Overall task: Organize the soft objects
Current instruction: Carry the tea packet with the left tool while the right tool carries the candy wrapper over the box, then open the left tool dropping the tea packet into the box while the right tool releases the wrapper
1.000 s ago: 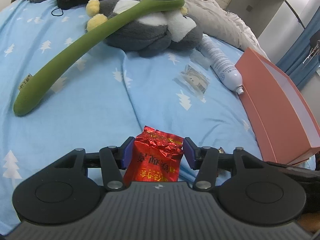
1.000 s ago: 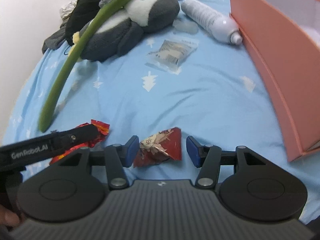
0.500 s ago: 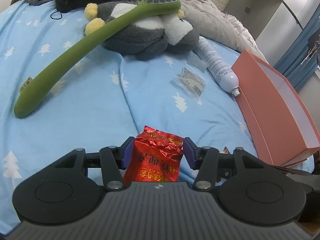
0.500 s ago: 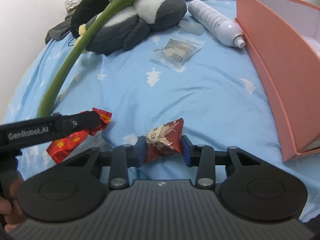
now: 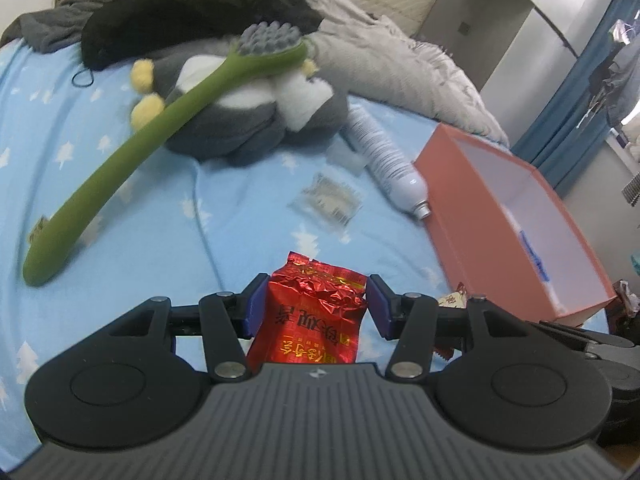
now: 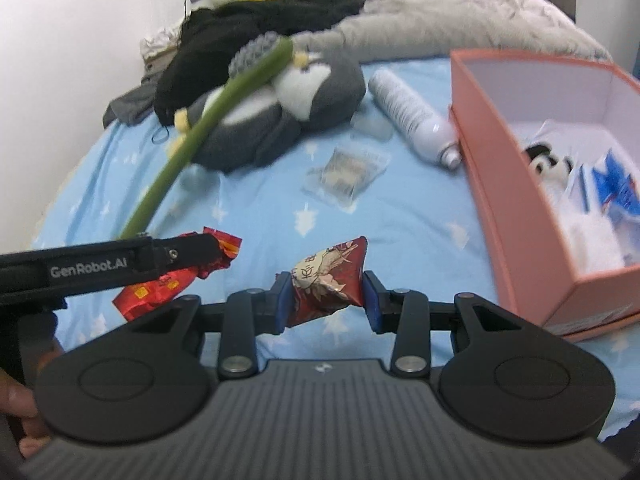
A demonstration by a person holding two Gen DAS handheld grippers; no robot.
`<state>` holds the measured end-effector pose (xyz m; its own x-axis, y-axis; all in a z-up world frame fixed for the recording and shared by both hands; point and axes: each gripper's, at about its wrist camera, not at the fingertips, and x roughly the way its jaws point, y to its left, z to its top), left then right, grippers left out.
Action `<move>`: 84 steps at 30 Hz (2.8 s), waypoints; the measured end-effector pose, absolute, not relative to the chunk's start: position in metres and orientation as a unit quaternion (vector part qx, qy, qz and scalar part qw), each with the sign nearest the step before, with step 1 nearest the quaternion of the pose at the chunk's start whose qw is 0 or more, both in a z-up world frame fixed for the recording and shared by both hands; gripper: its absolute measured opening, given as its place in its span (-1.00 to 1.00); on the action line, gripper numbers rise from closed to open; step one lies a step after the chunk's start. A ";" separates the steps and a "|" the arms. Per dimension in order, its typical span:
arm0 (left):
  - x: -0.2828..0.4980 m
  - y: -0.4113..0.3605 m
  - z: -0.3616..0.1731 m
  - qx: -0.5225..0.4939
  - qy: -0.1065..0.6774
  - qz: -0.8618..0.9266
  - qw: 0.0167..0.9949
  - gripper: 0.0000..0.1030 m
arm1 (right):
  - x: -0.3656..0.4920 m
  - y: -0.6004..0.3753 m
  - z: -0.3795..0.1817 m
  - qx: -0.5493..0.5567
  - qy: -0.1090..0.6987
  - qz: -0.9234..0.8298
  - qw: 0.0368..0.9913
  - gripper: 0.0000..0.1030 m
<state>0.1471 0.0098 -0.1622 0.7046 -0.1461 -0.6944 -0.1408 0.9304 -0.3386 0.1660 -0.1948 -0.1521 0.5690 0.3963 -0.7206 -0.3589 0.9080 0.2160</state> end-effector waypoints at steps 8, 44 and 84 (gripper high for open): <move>0.156 -0.009 -0.117 -0.179 0.353 -0.028 0.918 0.13 | 0.166 -0.213 -0.111 0.021 0.372 0.213 0.903 -0.21; 0.362 -0.256 -0.101 -0.065 0.461 -0.247 0.850 0.13 | 0.301 -0.411 -0.092 0.063 0.438 0.025 0.896 -0.21; 0.243 -0.132 -0.020 -0.052 0.302 -0.165 0.937 0.31 | 0.215 -0.348 -0.021 0.061 0.294 0.108 0.948 -0.10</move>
<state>0.2433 -0.1316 -0.0201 0.7625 -0.3408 -0.5499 0.2782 0.9401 -0.1969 0.2146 -0.3481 -0.0215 0.8036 0.2402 -0.5446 -0.1688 0.9694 0.1785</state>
